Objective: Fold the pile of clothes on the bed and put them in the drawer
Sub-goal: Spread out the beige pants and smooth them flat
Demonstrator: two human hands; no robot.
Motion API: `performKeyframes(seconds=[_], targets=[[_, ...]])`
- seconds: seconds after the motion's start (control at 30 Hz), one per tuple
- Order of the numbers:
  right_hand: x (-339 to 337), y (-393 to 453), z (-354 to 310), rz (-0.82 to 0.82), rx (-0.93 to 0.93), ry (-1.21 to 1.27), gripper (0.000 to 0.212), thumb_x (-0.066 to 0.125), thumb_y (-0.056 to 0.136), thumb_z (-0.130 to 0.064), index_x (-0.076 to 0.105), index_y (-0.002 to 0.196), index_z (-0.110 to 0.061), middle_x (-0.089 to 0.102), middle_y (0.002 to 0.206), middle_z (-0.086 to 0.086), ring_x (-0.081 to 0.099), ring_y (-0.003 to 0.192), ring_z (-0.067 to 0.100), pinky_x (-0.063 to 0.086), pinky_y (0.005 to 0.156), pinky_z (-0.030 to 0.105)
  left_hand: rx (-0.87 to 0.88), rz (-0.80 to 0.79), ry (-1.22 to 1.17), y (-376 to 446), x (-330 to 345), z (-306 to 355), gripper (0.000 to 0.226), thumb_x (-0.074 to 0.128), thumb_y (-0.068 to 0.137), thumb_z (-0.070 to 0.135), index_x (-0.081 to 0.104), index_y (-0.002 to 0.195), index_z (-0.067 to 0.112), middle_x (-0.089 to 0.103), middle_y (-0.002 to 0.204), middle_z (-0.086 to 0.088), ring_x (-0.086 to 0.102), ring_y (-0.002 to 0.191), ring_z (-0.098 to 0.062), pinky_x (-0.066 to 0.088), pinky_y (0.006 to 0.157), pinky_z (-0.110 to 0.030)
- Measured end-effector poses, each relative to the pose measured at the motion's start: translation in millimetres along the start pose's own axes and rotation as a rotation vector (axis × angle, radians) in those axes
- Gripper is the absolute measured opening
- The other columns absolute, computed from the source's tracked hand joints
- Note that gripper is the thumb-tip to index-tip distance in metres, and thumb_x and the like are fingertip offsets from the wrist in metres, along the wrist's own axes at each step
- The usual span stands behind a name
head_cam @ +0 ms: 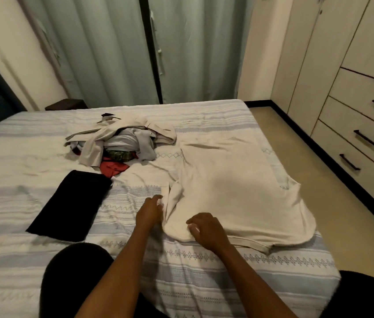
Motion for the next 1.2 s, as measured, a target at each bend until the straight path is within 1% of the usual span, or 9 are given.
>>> performKeyframes(seconds=[0.1, 0.27, 0.43, 0.53, 0.73, 0.87, 1.0, 1.13, 1.2], targets=[[26, 20, -29, -0.041, -0.054, -0.08, 0.04, 0.045, 0.096, -0.051, 0.067, 0.124, -0.031, 0.063, 0.124, -0.003, 0.054, 0.117, 0.022, 0.043, 0.091, 0.039, -0.031, -0.159, 0.012, 31, -2, -14, 0.054, 0.05, 0.098, 0.027, 0.037, 0.15, 0.031, 0.053, 0.139, -0.015, 0.053, 0.123, -0.034, 0.046, 0.1, -0.043], [63, 45, -51, -0.021, 0.004, -0.32, 0.053, 0.049, 0.08, -0.069, 0.07, 0.113, -0.033, 0.067, 0.102, -0.001, 0.062, 0.092, 0.024, 0.048, 0.071, 0.04, 0.008, -0.233, 0.013, 64, -4, -12, 0.055, 0.043, 0.103, 0.034, 0.027, 0.155, 0.03, 0.049, 0.143, -0.019, 0.051, 0.127, -0.036, 0.043, 0.105, -0.044], [77, 57, -58, 0.029, 0.083, -0.384, 0.044, 0.067, 0.072, -0.064, 0.071, 0.104, -0.034, 0.068, 0.088, -0.004, 0.063, 0.077, 0.02, 0.048, 0.061, 0.035, -0.014, -0.211, 0.07, 84, 3, -1, 0.056, 0.048, 0.095, 0.059, 0.046, 0.141, 0.026, 0.049, 0.135, -0.013, 0.052, 0.124, -0.036, 0.043, 0.1, -0.045], [77, 61, -62, 0.091, 0.09, -0.336, 0.034, 0.075, 0.072, -0.054, 0.069, 0.099, -0.033, 0.067, 0.086, -0.007, 0.061, 0.074, 0.018, 0.045, 0.061, 0.032, -0.027, -0.138, 0.07, 92, 6, -2, 0.05, 0.058, 0.09, 0.054, 0.05, 0.122, 0.017, 0.055, 0.123, -0.011, 0.058, 0.112, -0.035, 0.048, 0.091, -0.043], [84, 68, -66, 0.161, 0.055, -0.345, 0.029, 0.05, 0.077, -0.038, 0.07, 0.095, -0.027, 0.067, 0.085, -0.003, 0.06, 0.07, 0.018, 0.045, 0.059, 0.031, 0.072, -0.09, 0.089, 101, 3, -3, 0.039, 0.039, 0.1, 0.037, 0.044, 0.139, 0.032, 0.06, 0.126, -0.011, 0.06, 0.11, -0.035, 0.047, 0.09, -0.043], [90, 68, -66, 0.123, 0.08, -0.347, 0.033, 0.052, 0.077, -0.043, 0.068, 0.103, -0.03, 0.069, 0.084, -0.007, 0.061, 0.07, 0.017, 0.046, 0.06, 0.032, -0.011, -0.069, -0.026, 103, -2, -11, 0.024, 0.046, 0.094, 0.035, 0.063, 0.102, 0.019, 0.067, 0.108, -0.008, 0.062, 0.099, -0.032, 0.044, 0.077, -0.035], [90, 71, -65, 0.106, 0.083, -0.353, 0.028, 0.059, 0.082, -0.046, 0.067, 0.106, -0.034, 0.068, 0.088, -0.008, 0.061, 0.073, 0.017, 0.047, 0.061, 0.033, -0.081, -0.049, -0.185, 101, -7, -23, 0.036, 0.058, 0.094, 0.034, 0.067, 0.079, 0.003, 0.071, 0.085, -0.016, 0.065, 0.087, -0.034, 0.041, 0.067, -0.032], [79, 71, -75, 0.178, 0.013, -0.293, 0.018, 0.054, 0.083, -0.041, 0.066, 0.092, -0.03, 0.063, 0.092, -0.004, 0.057, 0.074, 0.02, 0.044, 0.059, 0.035, -0.135, 0.057, -0.347, 90, -28, -45, 0.023, 0.056, 0.094, 0.014, 0.073, 0.098, 0.0, 0.072, 0.101, -0.019, 0.065, 0.1, -0.034, 0.05, 0.081, -0.035], [75, 69, -82, 0.228, -0.085, -0.215, 0.014, 0.057, 0.082, -0.036, 0.065, 0.091, -0.029, 0.062, 0.091, -0.004, 0.055, 0.076, 0.02, 0.042, 0.06, 0.034, -0.165, 0.127, -0.396, 74, -44, -63, 0.021, 0.057, 0.092, 0.018, 0.073, 0.095, 0.005, 0.072, 0.097, -0.017, 0.065, 0.096, -0.035, 0.048, 0.074, -0.034]])
Point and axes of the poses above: each hand's wrist, its own y-axis towards the middle knuckle, its own x-axis out of the palm, z = x × y, the point moved 5 cm from there along y, towards the middle knuckle
